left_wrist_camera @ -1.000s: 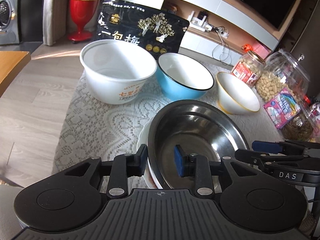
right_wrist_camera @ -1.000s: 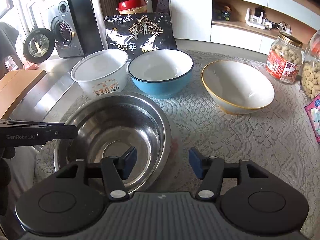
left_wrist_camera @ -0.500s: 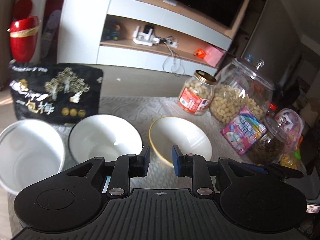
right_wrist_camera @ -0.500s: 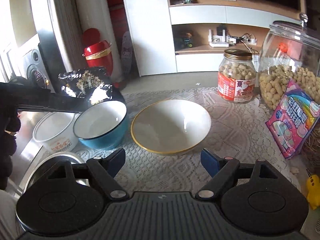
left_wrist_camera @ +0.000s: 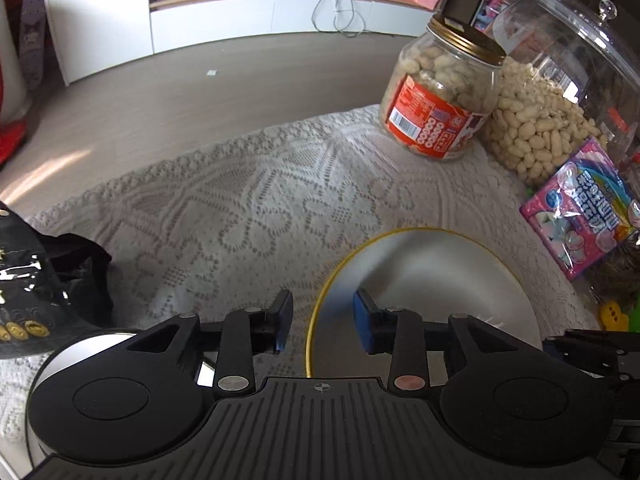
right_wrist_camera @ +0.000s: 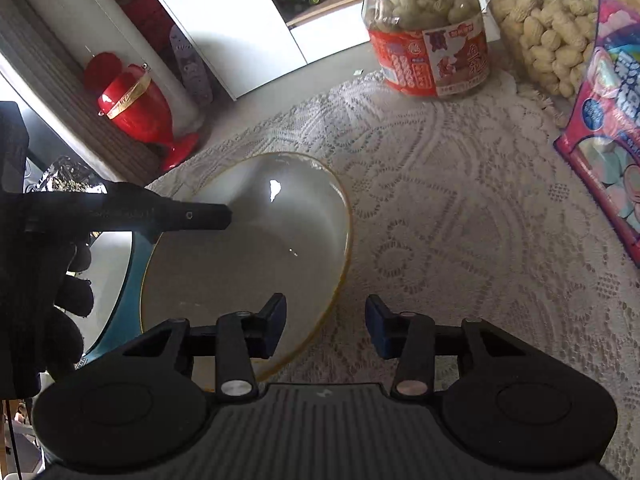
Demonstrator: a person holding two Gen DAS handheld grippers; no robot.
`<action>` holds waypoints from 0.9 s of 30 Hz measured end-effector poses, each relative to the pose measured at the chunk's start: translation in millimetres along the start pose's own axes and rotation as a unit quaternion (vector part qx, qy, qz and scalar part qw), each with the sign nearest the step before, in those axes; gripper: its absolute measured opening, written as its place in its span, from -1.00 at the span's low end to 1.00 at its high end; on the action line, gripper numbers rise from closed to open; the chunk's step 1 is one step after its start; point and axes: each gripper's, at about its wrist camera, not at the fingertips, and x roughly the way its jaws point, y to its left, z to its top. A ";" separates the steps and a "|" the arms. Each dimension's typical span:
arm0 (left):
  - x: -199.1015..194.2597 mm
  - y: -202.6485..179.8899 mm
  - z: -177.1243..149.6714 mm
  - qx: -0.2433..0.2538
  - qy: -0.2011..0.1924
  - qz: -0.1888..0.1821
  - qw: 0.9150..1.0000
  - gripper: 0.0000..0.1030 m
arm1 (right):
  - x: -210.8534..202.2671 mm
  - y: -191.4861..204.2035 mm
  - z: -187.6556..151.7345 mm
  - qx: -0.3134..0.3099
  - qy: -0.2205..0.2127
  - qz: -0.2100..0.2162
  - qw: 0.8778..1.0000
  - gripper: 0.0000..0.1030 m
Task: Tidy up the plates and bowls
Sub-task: 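Grasp the rim of the yellow-rimmed bowl with the left gripper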
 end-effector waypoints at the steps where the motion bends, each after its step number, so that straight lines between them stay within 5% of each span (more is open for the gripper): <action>1: 2.7 -2.8 0.4 0.004 0.005 -0.004 1.000 -0.32 | 7.9 0.8 -0.1 0.005 0.019 0.012 1.000 -0.47; 6: 9.3 -28.0 -3.7 0.026 0.045 0.008 0.999 -0.16 | -2.3 2.9 -9.3 -0.003 0.033 0.008 0.999 -0.58; 12: -14.4 -66.4 -43.6 -0.008 0.102 -0.070 0.992 -0.18 | -60.2 -28.1 -46.6 -0.003 0.058 0.011 0.998 -0.58; 19: -24.8 -120.3 -104.3 0.034 0.133 -0.079 0.987 -0.32 | -104.7 -41.6 -105.6 -0.044 0.062 -0.047 0.996 -0.56; 21: -24.4 -123.2 -112.9 0.028 0.119 -0.077 0.990 -0.47 | -107.8 -45.1 -108.7 -0.037 0.060 -0.056 0.996 -0.49; 27: -73.9 -110.8 -112.2 0.030 0.023 -0.085 0.996 -0.45 | -154.4 -20.1 -96.6 -0.087 -0.019 -0.114 0.989 -0.11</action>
